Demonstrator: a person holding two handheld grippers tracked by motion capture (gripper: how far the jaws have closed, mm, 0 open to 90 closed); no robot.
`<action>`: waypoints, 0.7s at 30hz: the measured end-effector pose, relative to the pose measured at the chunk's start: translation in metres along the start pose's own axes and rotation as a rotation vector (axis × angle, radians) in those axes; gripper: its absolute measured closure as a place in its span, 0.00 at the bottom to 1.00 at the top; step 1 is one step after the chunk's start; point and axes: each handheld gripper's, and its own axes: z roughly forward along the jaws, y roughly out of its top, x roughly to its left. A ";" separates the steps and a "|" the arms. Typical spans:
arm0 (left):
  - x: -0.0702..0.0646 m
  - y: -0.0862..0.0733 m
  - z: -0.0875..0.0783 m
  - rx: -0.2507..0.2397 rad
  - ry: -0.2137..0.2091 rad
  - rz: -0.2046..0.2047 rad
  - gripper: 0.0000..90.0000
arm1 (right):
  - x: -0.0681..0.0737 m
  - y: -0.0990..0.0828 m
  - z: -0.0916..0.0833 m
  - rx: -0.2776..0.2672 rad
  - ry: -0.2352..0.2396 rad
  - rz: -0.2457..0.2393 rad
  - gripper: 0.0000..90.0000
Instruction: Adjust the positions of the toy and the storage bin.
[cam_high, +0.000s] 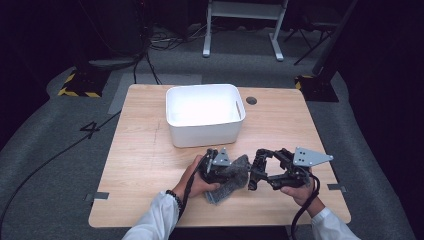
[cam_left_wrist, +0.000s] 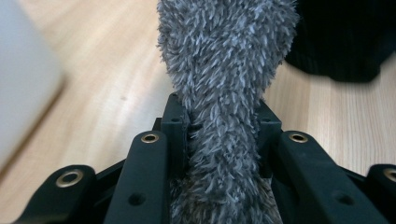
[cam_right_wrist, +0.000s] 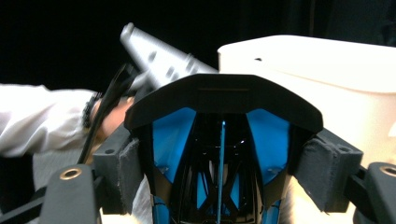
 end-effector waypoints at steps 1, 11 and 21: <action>0.001 0.001 -0.002 -0.017 0.008 -0.009 0.75 | 0.002 -0.001 0.003 0.011 0.008 -0.005 0.28; -0.007 0.004 -0.003 -0.046 -0.058 0.039 0.74 | 0.010 -0.005 0.014 0.032 0.073 -0.013 0.28; -0.023 0.001 0.016 0.050 -0.207 0.141 0.75 | -0.001 0.001 -0.004 -0.035 0.015 0.019 0.28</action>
